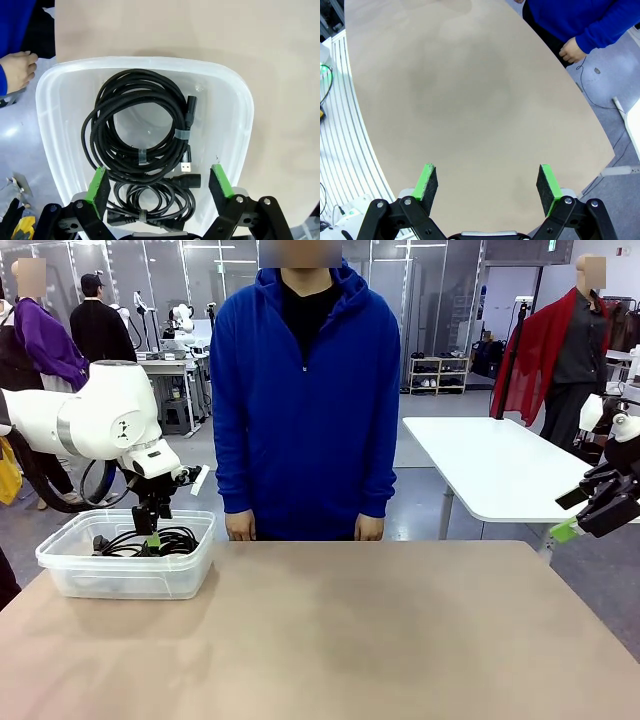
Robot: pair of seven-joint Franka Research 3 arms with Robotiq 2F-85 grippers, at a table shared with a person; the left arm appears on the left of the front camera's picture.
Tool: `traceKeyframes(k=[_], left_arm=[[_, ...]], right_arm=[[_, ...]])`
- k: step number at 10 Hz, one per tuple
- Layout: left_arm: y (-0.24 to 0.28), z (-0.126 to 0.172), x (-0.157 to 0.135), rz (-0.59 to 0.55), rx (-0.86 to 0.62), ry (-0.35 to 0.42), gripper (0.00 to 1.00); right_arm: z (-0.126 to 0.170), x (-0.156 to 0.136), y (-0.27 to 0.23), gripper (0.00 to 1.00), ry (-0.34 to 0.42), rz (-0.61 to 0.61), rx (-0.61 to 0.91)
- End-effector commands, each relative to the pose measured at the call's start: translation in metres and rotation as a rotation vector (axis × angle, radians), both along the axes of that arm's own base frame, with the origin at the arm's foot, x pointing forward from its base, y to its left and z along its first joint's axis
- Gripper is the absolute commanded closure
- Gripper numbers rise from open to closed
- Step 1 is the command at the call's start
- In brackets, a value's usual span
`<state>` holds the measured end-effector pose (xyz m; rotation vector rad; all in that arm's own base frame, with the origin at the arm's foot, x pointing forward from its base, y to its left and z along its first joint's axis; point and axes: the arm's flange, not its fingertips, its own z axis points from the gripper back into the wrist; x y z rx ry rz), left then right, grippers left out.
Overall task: Organize and store the cables.
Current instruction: Place the USB Extension Cable into the Organizing box.
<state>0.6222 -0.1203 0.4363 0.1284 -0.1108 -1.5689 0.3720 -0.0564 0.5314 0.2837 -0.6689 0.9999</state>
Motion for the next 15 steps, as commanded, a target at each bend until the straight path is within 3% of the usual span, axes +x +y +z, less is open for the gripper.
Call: traceKeyframes(k=[1,5,6,15], left_arm=[[0.0025,-0.0014,-0.0014,0.009,-0.01,0.006,0.0],[0.0058,0.0008,-0.0098,0.066,-0.02,0.043,0.0],[0.0025,-0.0014,-0.0001,0.007,-0.004,0.006,0.0],[0.0025,-0.0014,-0.0001,0.007,-0.004,0.006,0.0]], right_arm=[[-0.0008,0.001,0.0004,0.0,-0.011,0.0,0.007],[-0.0008,0.001,0.0004,0.0,-0.011,0.0,0.007],[-0.0008,0.001,0.0004,0.0,-0.011,0.0,0.007],[-0.0008,0.001,0.0004,0.0,-0.011,0.0,0.007]])
